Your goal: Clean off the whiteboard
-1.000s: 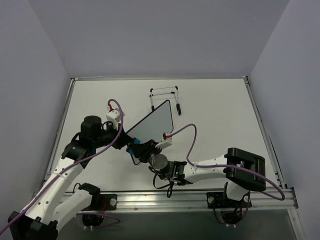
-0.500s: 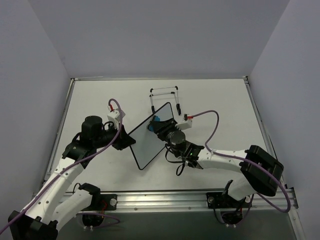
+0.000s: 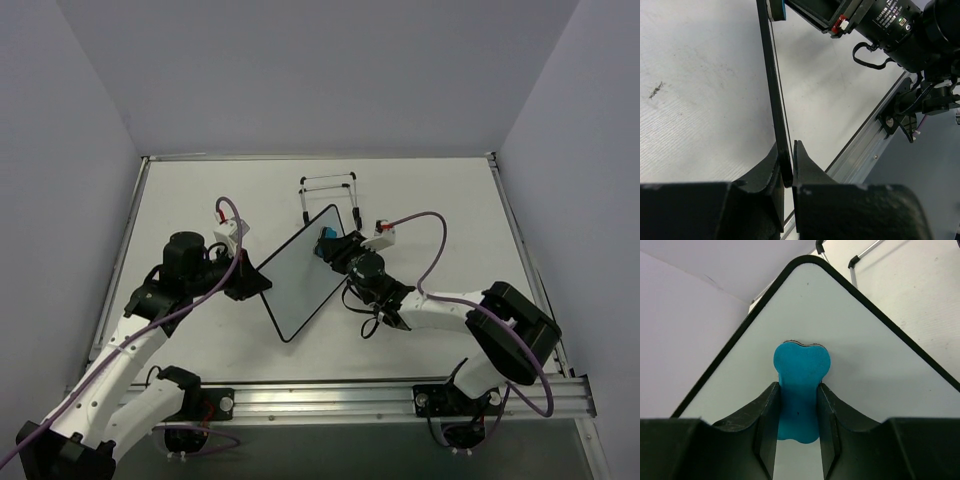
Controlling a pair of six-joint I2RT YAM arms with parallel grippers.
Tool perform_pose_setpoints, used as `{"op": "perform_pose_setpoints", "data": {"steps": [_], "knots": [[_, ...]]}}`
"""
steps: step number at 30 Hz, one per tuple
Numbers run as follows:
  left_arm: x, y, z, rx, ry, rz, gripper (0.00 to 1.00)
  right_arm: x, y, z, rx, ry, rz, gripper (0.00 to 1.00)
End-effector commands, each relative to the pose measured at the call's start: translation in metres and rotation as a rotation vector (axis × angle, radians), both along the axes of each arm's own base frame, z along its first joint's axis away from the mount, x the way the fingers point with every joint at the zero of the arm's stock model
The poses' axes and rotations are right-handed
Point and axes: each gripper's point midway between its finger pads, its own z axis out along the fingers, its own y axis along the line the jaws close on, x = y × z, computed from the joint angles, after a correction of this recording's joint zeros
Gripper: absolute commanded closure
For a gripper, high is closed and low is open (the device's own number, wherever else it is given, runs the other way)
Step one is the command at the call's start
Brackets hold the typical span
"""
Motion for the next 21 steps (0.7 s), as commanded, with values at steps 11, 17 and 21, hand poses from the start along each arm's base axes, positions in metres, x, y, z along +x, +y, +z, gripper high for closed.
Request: {"op": "perform_pose_setpoints", "data": {"steps": [11, 17, 21], "knots": [[-0.037, -0.031, 0.042, -0.151, -0.08, -0.273, 0.98, -0.077, 0.082, 0.004, -0.199, -0.147, 0.411, 1.0], [-0.038, -0.031, 0.043, -0.154, -0.082, -0.278, 0.98, -0.073, 0.076, -0.005, -0.219, -0.141, 0.402, 1.0], [-0.04, -0.031, 0.046, -0.161, -0.094, -0.284, 0.98, -0.034, 0.026, -0.027, -0.199, -0.069, 0.295, 1.0]]}}
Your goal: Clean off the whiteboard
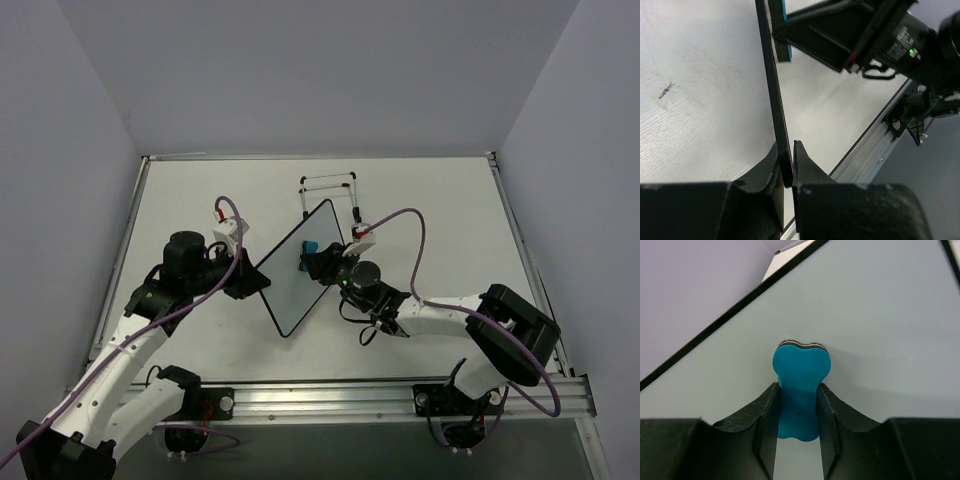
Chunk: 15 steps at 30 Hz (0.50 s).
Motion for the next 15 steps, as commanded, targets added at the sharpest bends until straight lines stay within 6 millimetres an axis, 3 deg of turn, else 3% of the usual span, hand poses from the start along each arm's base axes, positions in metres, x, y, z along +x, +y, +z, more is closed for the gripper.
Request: {"op": "perform_pose_setpoints", "data": {"steps": [1, 4, 7, 9, 10, 11, 12, 13, 14, 15], "knots": [[-0.045, -0.034, 0.047, -0.177, -0.076, -0.309, 0.98, 0.015, -0.032, -0.042, -0.054, 0.091, -0.013, 1.0], [-0.045, -0.034, 0.048, -0.177, -0.077, -0.31, 0.98, 0.024, -0.057, -0.062, -0.067, 0.137, -0.063, 1.0], [-0.045, -0.034, 0.048, -0.175, -0.081, -0.305, 0.98, 0.021, -0.08, -0.068, -0.027, 0.172, -0.088, 1.0], [-0.044, -0.033, 0.047, -0.171, -0.078, -0.299, 0.98, 0.022, -0.091, -0.046, -0.009, 0.141, -0.105, 1.0], [-0.042, -0.032, 0.046, -0.165, -0.076, -0.286, 0.98, 0.02, -0.104, -0.054, -0.059, 0.178, -0.132, 1.0], [-0.041, -0.032, 0.045, -0.16, -0.077, -0.283, 0.98, 0.023, -0.109, -0.022, -0.034, 0.12, -0.147, 1.0], [-0.041, -0.032, 0.045, -0.158, -0.074, -0.28, 0.98, 0.023, -0.116, -0.013, -0.069, 0.1, -0.159, 1.0], [-0.04, -0.031, 0.044, -0.154, -0.074, -0.276, 0.98, 0.019, -0.131, -0.022, -0.134, 0.147, -0.197, 1.0], [-0.04, -0.031, 0.044, -0.153, -0.073, -0.272, 0.98, 0.026, -0.146, 0.01, -0.106, 0.097, -0.246, 1.0], [-0.039, -0.031, 0.045, -0.153, -0.075, -0.27, 0.98, 0.026, -0.158, 0.018, -0.126, 0.094, -0.276, 1.0]]}}
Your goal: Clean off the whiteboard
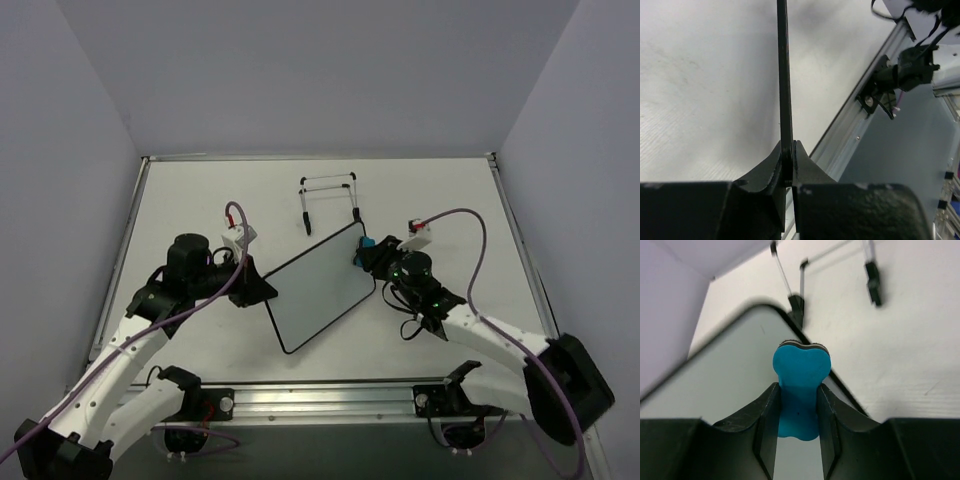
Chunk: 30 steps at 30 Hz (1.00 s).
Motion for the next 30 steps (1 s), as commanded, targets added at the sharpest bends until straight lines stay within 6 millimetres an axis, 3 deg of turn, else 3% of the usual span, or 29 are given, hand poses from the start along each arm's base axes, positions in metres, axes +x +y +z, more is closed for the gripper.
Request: {"op": "perform_pose_setpoints", "data": {"steps": [1, 3, 6, 13, 18, 21, 28, 30], "knots": [[-0.016, -0.017, 0.042, -0.119, -0.107, -0.145, 0.98, 0.004, -0.048, 0.037, -0.108, 0.003, -0.13, 1.0], [-0.016, -0.016, 0.042, -0.118, -0.113, -0.141, 0.98, 0.011, -0.084, 0.064, -0.119, -0.006, -0.245, 1.0], [-0.015, -0.015, 0.042, -0.113, -0.116, -0.131, 0.98, 0.011, -0.131, 0.052, -0.224, 0.116, -0.355, 1.0], [-0.014, -0.013, 0.041, -0.102, -0.116, -0.118, 0.98, 0.013, -0.202, 0.027, -0.346, 0.343, -0.485, 1.0], [-0.013, -0.012, 0.041, -0.095, -0.126, -0.107, 0.98, 0.011, -0.23, -0.001, -0.383, 0.475, -0.511, 1.0], [-0.011, -0.011, 0.039, -0.088, -0.119, -0.101, 0.98, 0.015, -0.231, -0.019, -0.38, 0.539, -0.492, 1.0], [-0.013, -0.011, 0.043, -0.09, -0.131, -0.108, 0.98, 0.021, -0.226, -0.086, -0.413, 0.73, -0.423, 1.0], [-0.013, -0.01, 0.044, -0.091, -0.139, -0.104, 0.98, 0.021, -0.227, -0.097, -0.418, 0.748, -0.421, 1.0]]}}
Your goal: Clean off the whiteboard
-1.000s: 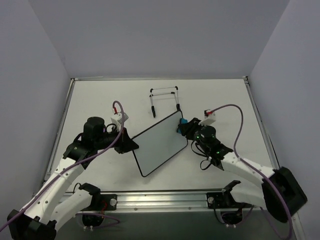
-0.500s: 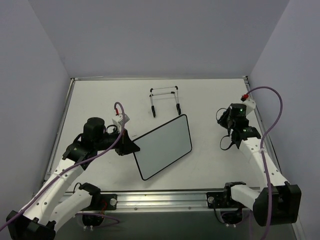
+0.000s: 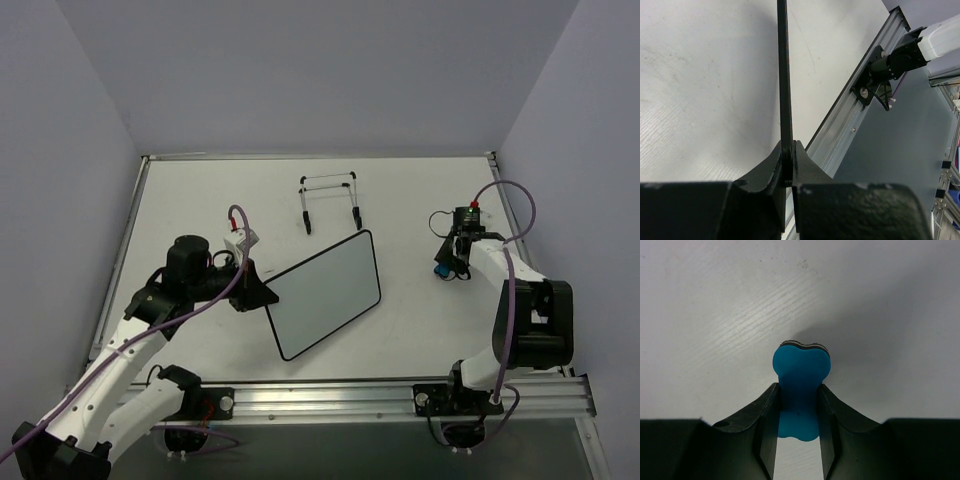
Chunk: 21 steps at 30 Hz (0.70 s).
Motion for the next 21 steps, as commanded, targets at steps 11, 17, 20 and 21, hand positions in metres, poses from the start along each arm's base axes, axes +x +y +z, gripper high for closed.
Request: {"op": "perform_pose_setpoints", "data": {"steps": [11, 17, 20, 21], "knots": [[0.0, -0.007, 0.044, -0.094, -0.159, -0.051, 0.98, -0.001, -0.008, -0.004, -0.038, -0.037, -0.03, 0.4], [0.004, -0.006, 0.041, -0.079, -0.155, -0.029, 0.98, 0.0, -0.007, 0.021, -0.039, -0.09, -0.026, 0.19], [0.006, -0.007, 0.041, -0.077, -0.153, -0.032, 0.98, 0.001, -0.003, 0.043, -0.024, -0.154, -0.017, 0.17], [0.007, -0.007, 0.042, -0.078, -0.16, -0.033, 0.98, 0.002, -0.001, 0.05, -0.017, -0.179, -0.007, 0.16]]}}
